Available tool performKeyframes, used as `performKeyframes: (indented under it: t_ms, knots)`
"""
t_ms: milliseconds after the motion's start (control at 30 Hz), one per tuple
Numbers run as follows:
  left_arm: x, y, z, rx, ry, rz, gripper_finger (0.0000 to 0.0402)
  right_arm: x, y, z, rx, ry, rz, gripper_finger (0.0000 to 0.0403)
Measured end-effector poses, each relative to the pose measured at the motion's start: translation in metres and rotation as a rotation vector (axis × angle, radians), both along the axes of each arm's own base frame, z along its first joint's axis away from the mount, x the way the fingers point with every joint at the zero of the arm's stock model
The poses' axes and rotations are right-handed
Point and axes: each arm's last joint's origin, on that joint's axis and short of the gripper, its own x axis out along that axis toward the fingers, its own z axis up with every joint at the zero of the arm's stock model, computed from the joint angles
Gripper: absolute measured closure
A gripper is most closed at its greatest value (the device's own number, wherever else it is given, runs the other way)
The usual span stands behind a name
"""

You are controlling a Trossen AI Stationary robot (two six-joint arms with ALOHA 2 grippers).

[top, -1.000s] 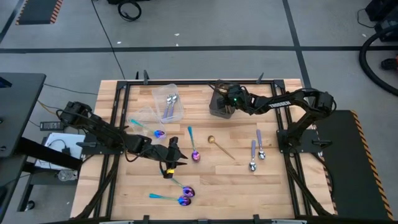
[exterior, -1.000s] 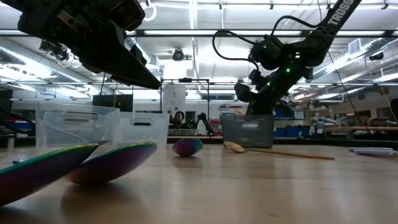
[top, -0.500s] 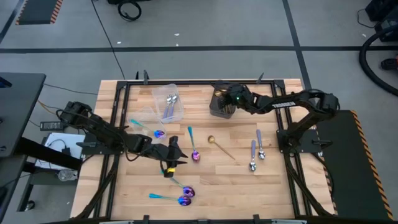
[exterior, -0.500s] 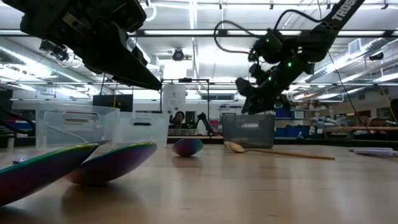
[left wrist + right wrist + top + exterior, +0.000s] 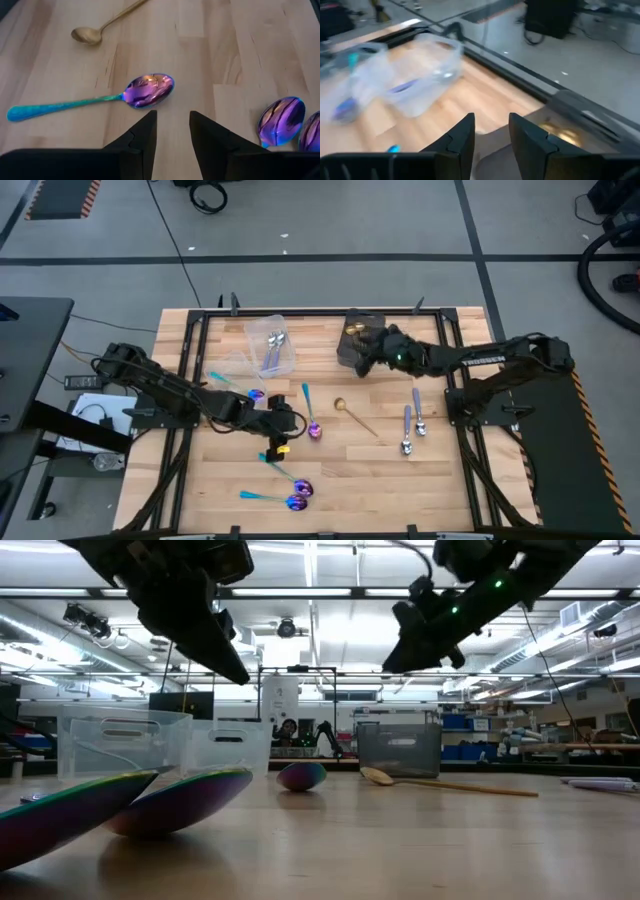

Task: Sort silverware by color (type)
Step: Put the blue spoon into the left transparent bin

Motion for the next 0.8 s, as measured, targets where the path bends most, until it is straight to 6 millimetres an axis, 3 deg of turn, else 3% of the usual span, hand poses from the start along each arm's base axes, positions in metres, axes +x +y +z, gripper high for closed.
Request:
performKeyframes:
  t_ms: [233, 533, 800]
  knots:
    - [0.0, -0.001, 0.01, -0.056, 0.08, 0.03, 0.0279, 0.007, 0.046, -0.008, -0.012, 0.021, 0.101, 0.0274]
    - [-0.008, -0.017, 0.008, -0.133, 0.156, -0.069, 0.0279, 0.028, 0.093, -0.035, -0.006, 0.012, 0.235, 0.0274]
    - [0.0, -0.028, -0.018, -0.136, 0.228, -0.052, 0.0279, 0.04, 0.113, -0.057, 0.03, 0.034, 0.4, 0.0274]
